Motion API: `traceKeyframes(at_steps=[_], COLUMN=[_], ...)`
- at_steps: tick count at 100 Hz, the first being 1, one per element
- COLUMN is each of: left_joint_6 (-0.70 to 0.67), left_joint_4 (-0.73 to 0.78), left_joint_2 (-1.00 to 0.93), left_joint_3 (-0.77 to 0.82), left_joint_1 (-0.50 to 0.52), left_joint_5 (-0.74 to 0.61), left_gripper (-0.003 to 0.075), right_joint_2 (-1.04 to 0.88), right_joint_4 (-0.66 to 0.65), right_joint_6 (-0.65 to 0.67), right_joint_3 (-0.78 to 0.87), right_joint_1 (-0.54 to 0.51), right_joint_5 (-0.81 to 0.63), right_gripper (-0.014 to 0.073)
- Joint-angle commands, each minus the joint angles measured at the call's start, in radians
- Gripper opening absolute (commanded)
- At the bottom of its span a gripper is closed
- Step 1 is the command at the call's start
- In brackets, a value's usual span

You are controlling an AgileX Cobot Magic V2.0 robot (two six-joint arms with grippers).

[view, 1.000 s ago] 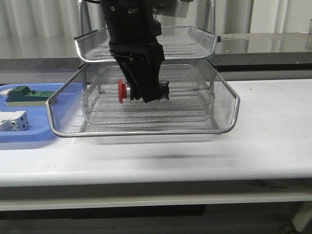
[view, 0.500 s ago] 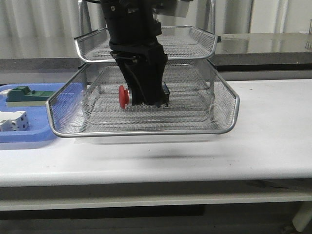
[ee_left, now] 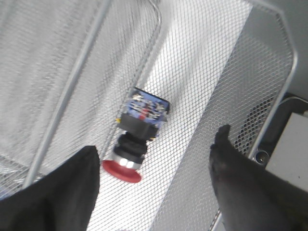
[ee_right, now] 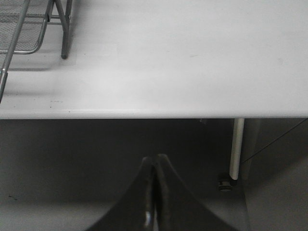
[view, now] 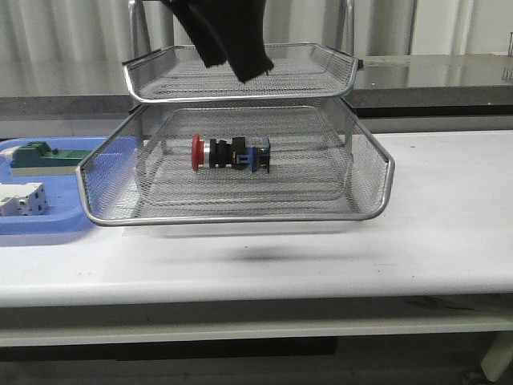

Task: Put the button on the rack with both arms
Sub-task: 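Raise the left gripper out of the rack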

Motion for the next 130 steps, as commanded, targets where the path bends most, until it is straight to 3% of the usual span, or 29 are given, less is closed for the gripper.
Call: traceKeyframes(at_steps=[1,28,55,92,114,130], left_joint_6=[-0.022,-0.094,-0.124,-0.124,-0.124,-0.127], left_joint_4=[0.008,0.125,0.082,-0.040,-0.097,-0.121], left_joint_2=[-0.102,-0.223,-0.374,-0.750,-1.006,-1.192], left_joint_3=[-0.026,-0.024,0.133,0.672,1.004,1.212], left_joint_1=[-0.003,0.039,0.249,0.519,0.579,0.583], left_joint_5=[0.020,0.020,-0.007,-0.423,-0.704,-0.839], left_gripper=[0.0470,0.0438,0.0439,0.0438,0.0439,0.0439], right_joint_2=[0.002,0.002,0.002,0.002,0.002,0.002], right_joint_4=[-0.031,-0.031,-0.031,-0.031,-0.031,-0.031], right_joint_6=[-0.004,-0.004,-0.004,-0.004,-0.004,-0.004], right_joint_3=[-0.026,-0.026,-0.026,-0.026,-0.026,-0.026], right_joint_1=[-0.002,-0.002,-0.002,-0.002,-0.002,-0.002], right_joint_5=[-0.050,-0.050,-0.050,-0.050,-0.049,-0.048], right_gripper=[-0.0067,-0.0067,-0.0067,-0.0067,-0.0067,-0.0067])
